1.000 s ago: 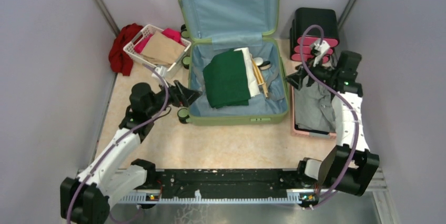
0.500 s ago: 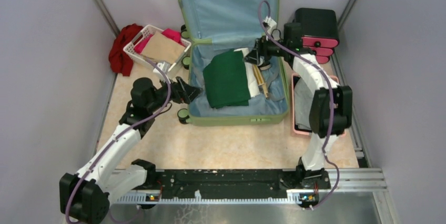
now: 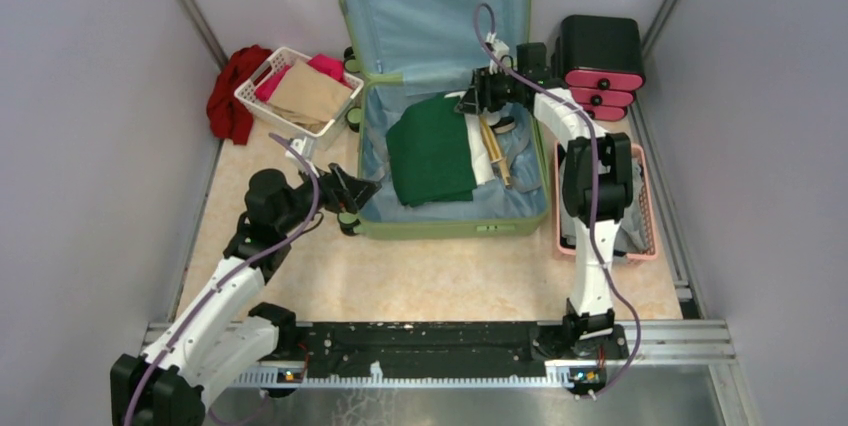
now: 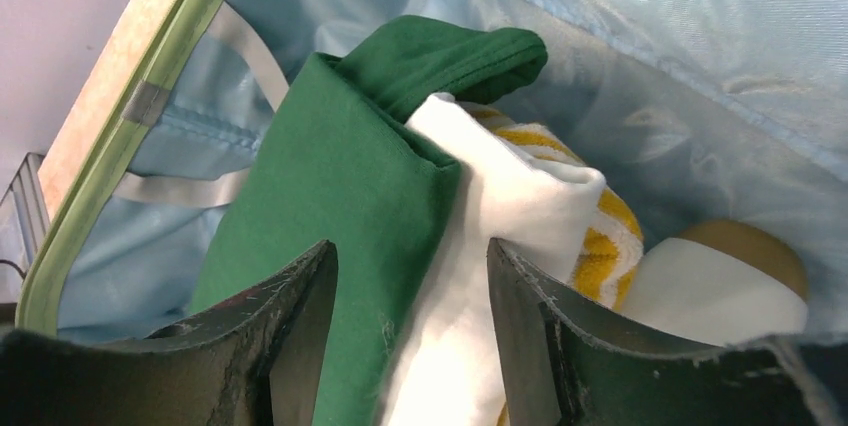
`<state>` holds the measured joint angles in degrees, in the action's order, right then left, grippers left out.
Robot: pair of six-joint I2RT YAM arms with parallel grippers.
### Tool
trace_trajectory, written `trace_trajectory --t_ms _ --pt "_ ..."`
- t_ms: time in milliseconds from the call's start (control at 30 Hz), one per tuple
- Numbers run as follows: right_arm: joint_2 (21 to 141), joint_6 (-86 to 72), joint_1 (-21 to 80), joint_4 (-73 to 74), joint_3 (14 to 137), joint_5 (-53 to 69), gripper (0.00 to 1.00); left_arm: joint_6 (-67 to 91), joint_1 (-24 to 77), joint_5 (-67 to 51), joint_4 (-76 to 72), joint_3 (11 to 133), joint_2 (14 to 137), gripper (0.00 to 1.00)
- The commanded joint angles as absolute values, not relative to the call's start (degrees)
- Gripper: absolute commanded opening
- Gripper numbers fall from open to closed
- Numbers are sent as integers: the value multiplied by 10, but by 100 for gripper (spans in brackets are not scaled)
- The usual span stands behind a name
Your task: Open, take out, and arrange the luggage
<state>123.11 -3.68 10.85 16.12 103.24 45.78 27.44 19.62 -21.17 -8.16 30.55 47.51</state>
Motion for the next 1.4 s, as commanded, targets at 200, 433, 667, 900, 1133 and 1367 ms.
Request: trace_trajectory --t_ms 200,433,667,900,1133,1367 --pt "1236 -43 135 145 1047 490 45 272 198 -211 -94 312 461 95" --pt "1238 -58 135 137 1047 480 45 281 198 -211 -92 299 440 95" --pt "1268 -83 139 116 1055 521 37 298 198 -222 -102 294 439 95" --pt "1253 -97 139 78 1045 587 9 331 198 -241 -146 281 444 96" --pt "1186 -80 137 57 1014 608 2 328 199 -243 -146 281 444 96" --pt "1195 -106 143 43 992 604 30 339 198 -249 -156 270 438 96"
